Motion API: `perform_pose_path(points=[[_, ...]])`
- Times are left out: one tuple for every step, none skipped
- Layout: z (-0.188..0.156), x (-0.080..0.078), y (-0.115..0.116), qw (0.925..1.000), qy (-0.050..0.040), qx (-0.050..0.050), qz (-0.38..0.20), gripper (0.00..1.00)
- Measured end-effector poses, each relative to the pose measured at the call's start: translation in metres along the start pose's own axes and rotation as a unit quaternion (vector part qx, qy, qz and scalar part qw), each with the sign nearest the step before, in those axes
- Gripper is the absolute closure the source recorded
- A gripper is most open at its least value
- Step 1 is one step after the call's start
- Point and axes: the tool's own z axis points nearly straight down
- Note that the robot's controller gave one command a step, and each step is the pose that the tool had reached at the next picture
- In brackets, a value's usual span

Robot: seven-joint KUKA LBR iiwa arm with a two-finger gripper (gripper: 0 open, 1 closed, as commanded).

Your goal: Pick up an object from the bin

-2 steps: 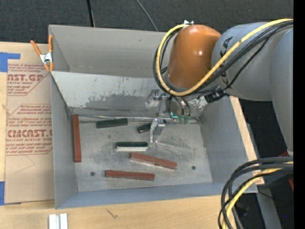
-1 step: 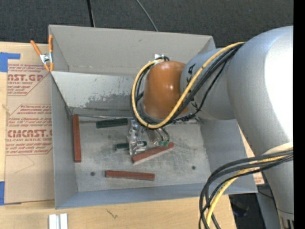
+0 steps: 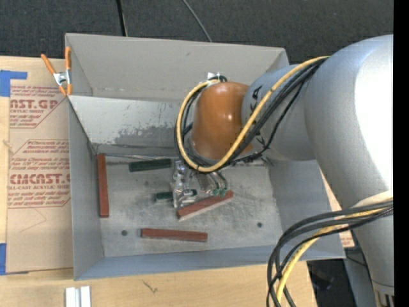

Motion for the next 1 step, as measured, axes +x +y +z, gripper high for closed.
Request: perform_pose_path(points=[[-0.1538,-0.0015,0.0309,0.9998,0.0058,-0.001,0.021,1.0]])
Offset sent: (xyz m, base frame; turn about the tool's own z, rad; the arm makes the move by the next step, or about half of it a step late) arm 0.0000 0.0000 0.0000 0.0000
